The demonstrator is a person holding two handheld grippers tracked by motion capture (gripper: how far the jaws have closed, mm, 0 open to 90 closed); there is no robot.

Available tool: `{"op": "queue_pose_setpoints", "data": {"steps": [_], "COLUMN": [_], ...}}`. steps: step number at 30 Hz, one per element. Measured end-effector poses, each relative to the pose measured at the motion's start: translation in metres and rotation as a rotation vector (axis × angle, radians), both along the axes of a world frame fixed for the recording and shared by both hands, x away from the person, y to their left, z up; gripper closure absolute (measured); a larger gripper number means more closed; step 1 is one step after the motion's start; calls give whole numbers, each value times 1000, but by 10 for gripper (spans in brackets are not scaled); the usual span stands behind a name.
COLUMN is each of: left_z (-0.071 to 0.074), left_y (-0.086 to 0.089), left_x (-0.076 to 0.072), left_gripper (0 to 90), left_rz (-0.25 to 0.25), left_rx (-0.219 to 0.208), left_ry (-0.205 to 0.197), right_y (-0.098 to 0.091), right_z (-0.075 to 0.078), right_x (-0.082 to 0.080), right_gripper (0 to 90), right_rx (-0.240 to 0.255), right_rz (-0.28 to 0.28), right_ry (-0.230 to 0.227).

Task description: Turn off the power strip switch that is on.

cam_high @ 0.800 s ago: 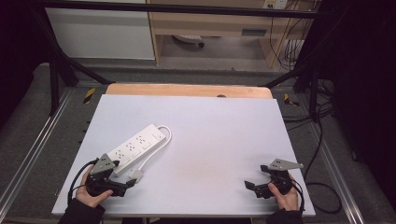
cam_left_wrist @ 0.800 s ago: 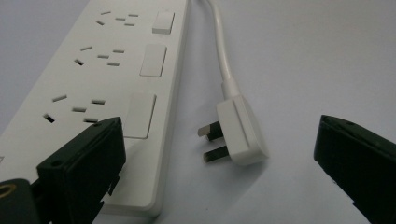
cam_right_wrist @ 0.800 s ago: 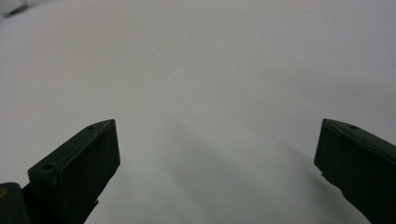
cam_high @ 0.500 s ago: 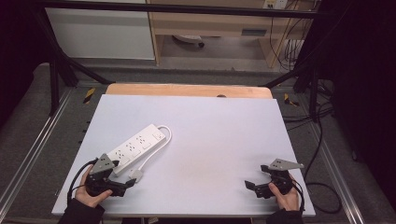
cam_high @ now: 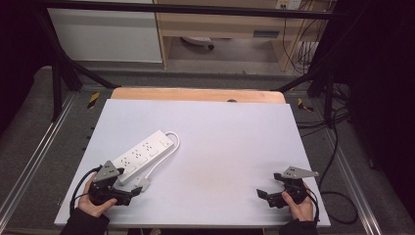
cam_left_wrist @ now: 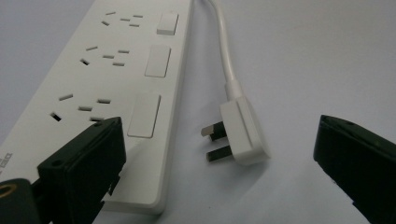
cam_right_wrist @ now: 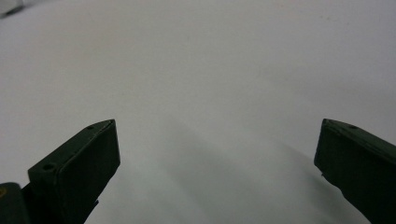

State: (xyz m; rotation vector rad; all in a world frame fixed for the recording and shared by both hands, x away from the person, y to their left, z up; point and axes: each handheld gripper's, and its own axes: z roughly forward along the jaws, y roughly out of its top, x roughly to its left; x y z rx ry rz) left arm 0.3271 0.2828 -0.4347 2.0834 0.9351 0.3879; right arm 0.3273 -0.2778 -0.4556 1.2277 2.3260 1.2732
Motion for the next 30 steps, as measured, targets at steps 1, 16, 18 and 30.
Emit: {"op": "queue_pose_setpoints", "data": {"steps": [1, 16, 18, 30], "left_z": [0, 3, 4, 7], "left_y": [0, 1, 2, 5], "left_x": [0, 1, 1, 2], "left_gripper": [21, 22, 22, 23], "left_rz": [1, 9, 11, 28], "left_rx": [0, 0, -1, 0], "left_ry": [-1, 0, 0, -2], "right_y": [0, -1, -1, -1], "right_z": [0, 0, 0, 0], "right_x": [0, 0, 0, 0], "right_gripper": [7, 7, 7, 7], "right_rx": [-2, -9, -9, -6], "right_rz": [1, 2, 1, -5], "right_ry": [-2, -7, -8, -11]}}
